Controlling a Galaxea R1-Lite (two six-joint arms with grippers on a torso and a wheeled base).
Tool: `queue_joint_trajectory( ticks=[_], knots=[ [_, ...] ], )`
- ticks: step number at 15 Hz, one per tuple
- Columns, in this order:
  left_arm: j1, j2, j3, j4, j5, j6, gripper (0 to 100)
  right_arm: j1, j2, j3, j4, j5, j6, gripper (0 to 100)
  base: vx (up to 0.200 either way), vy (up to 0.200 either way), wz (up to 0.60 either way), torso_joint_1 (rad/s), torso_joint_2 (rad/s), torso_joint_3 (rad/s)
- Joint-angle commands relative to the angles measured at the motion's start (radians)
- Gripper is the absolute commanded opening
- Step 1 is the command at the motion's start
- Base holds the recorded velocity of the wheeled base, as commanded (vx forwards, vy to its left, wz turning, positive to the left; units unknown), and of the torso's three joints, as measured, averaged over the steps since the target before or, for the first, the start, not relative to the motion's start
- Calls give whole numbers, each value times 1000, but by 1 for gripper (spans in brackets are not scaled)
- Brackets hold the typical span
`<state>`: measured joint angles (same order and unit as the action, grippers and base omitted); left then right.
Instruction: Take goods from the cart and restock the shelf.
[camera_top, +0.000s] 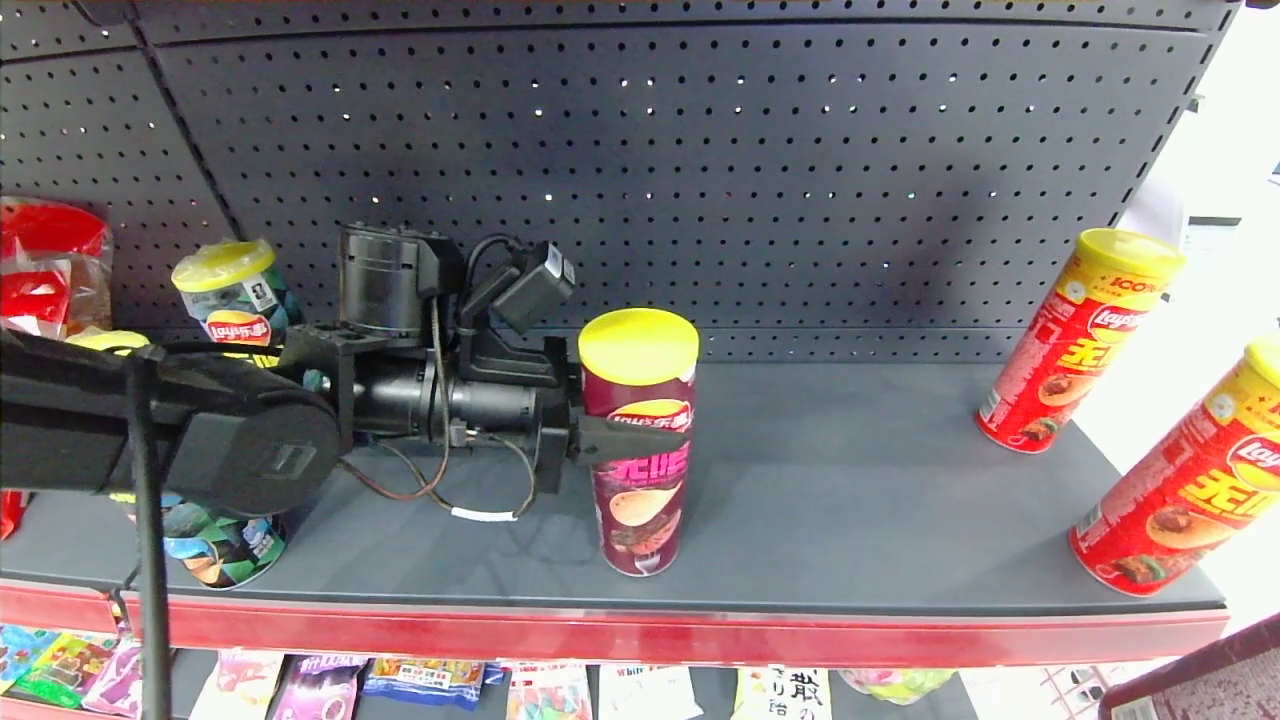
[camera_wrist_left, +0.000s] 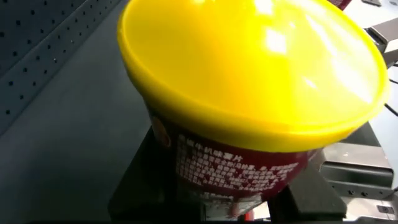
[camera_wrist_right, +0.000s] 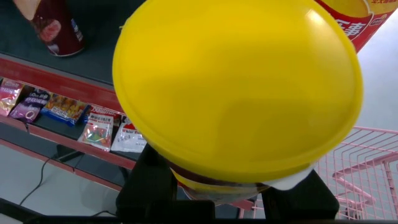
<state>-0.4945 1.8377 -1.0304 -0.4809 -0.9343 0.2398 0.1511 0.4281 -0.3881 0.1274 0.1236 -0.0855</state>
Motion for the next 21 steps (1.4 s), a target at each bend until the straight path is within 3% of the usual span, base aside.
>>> queue_joint_trajectory(
  ticks=[1, 21],
  knots=[
    [2, -17, 27, -2, 0, 1, 0, 1, 1, 0, 0, 1, 0, 0, 0, 0, 0, 0, 0, 0],
    [-4, -48, 78, -18, -20, 1, 0, 2, 14, -6, -3, 1, 0, 0, 0, 0, 0, 0, 0, 0]
  ],
)
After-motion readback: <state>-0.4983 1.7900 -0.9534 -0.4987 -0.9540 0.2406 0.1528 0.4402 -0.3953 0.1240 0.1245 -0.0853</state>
